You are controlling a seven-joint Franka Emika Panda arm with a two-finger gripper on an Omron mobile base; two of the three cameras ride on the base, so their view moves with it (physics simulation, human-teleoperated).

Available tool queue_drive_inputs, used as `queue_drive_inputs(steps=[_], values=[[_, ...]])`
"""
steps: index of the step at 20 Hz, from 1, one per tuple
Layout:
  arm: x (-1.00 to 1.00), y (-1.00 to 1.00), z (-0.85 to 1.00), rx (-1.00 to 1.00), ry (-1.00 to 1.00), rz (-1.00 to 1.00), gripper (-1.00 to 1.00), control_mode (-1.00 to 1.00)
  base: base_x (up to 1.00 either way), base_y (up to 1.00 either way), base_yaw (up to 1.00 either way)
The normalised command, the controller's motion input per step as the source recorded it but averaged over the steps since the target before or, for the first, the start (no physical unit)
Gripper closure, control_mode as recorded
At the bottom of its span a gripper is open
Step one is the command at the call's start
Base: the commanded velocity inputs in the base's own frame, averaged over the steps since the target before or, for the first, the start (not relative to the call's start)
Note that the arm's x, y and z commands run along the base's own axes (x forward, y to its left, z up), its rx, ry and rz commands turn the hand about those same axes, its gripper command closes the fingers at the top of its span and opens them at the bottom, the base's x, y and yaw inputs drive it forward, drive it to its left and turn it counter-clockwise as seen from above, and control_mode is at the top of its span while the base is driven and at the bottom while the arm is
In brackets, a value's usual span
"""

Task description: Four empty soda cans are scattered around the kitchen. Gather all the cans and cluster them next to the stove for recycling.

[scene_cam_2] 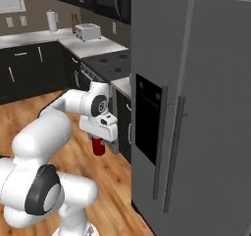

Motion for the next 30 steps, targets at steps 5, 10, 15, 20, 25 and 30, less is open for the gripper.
queue_drive_inputs(steps=[5,10,15,20,25,30], values=[[0.0,0.0,0.0,0.0,0.0,0.0,1.0,1.0,0.55,0.49,-0.08],[0.0,0.0,0.0,0.0,0.0,0.0,1.0,1.0,0.56,0.47,-0.13],[0.0,0.0,0.0,0.0,0.0,0.0,1.0,1.0,0.62,0.36,-0.26],[0.0,0.0,0.0,0.0,0.0,0.0,1.0,1.0,0.63,0.35,-0.27],[0.0,0.0,0.0,0.0,0.0,0.0,1.0,1.0,0.65,0.31,-0.22],[0.0,0.0,0.0,0.0,0.0,0.0,1.0,1.0,0.72,0.16,-0.09]])
